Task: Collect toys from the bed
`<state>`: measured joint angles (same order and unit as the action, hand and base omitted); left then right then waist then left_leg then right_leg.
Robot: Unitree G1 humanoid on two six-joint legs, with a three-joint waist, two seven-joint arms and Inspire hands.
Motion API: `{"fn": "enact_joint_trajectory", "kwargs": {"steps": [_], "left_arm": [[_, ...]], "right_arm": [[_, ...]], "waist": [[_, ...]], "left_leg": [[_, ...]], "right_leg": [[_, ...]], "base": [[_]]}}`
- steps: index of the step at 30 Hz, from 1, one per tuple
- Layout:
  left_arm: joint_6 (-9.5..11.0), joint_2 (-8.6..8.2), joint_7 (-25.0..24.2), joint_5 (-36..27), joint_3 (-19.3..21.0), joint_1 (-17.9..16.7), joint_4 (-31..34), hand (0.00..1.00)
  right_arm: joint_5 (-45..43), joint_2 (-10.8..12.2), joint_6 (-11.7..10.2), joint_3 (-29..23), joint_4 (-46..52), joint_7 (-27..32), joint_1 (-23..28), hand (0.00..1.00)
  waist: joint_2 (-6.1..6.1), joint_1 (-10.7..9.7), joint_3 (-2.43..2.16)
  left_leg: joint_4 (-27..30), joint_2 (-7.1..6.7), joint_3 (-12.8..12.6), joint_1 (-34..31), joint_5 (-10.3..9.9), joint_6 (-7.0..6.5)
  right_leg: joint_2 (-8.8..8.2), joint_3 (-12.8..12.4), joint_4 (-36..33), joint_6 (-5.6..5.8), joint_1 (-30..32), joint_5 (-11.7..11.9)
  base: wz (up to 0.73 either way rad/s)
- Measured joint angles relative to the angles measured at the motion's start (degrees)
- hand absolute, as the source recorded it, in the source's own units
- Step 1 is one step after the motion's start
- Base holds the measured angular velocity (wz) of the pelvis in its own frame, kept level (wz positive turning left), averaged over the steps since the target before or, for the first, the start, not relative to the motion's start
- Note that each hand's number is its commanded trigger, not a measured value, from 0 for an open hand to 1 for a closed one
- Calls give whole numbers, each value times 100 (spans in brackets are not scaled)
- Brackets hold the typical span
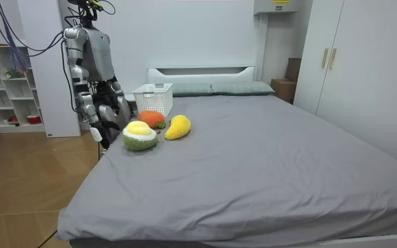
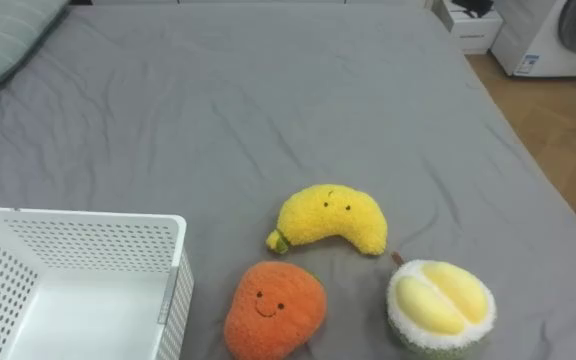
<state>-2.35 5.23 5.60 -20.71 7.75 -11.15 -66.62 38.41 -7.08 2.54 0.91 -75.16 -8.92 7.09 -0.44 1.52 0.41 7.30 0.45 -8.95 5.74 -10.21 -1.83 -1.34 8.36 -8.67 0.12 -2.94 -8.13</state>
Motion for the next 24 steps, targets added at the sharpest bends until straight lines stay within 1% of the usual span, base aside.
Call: {"fn": "enact_joint_trajectory", "kwargs": {"steps": [6, 13, 14, 18, 21, 24], "left_arm": [[0, -3, 21, 17, -2, 0, 2, 0], [20, 0, 52, 188, -24, 8, 3, 0], [20, 0, 52, 225, -25, 5, 2, 0], [29, -5, 53, 215, -25, 4, 4, 0], [28, 1, 54, 214, -25, -3, 2, 0], [28, 4, 52, 223, 1, -34, -1, 0]], "right_arm": [[-24, -1, -1, -3, -3, -1, -4, 0], [-40, -7, -8, 23, -42, -4, -35, 0], [-40, -7, -7, 21, -43, 0, -35, 0], [6, 0, -3, 18, -35, 52, -32, 0], [4, 0, 1, -24, -41, 150, -38, 0], [-1, 8, 1, -232, -40, 271, -16, 0]], "waist": [[14, 1, -12], [7, 8, -8], [-22, 8, 5], [-23, 25, 5], [-26, 12, 7], [-33, -23, 11]], "left_leg": [[0, 1, -5, 0, 1, 0], [14, 1, 27, 0, 1, 0], [15, 1, 28, 2, 1, 0], [14, 0, 10, 15, 1, 0], [5, -2, 28, 35, 1, 0], [-10, -2, 28, 83, 1, 0]], "right_leg": [[3, -4, 0, -1, 0, 1], [-1, 17, -2, -5, 0, 7], [-4, 37, -6, -5, 0, 9], [-7, 45, -7, -5, -3, 12], [-3, 10, 0, -3, -19, 10], [-4, 13, 0, -3, -65, 10]], "base": [[0], [0], [0], [0], [0], [0]]}}
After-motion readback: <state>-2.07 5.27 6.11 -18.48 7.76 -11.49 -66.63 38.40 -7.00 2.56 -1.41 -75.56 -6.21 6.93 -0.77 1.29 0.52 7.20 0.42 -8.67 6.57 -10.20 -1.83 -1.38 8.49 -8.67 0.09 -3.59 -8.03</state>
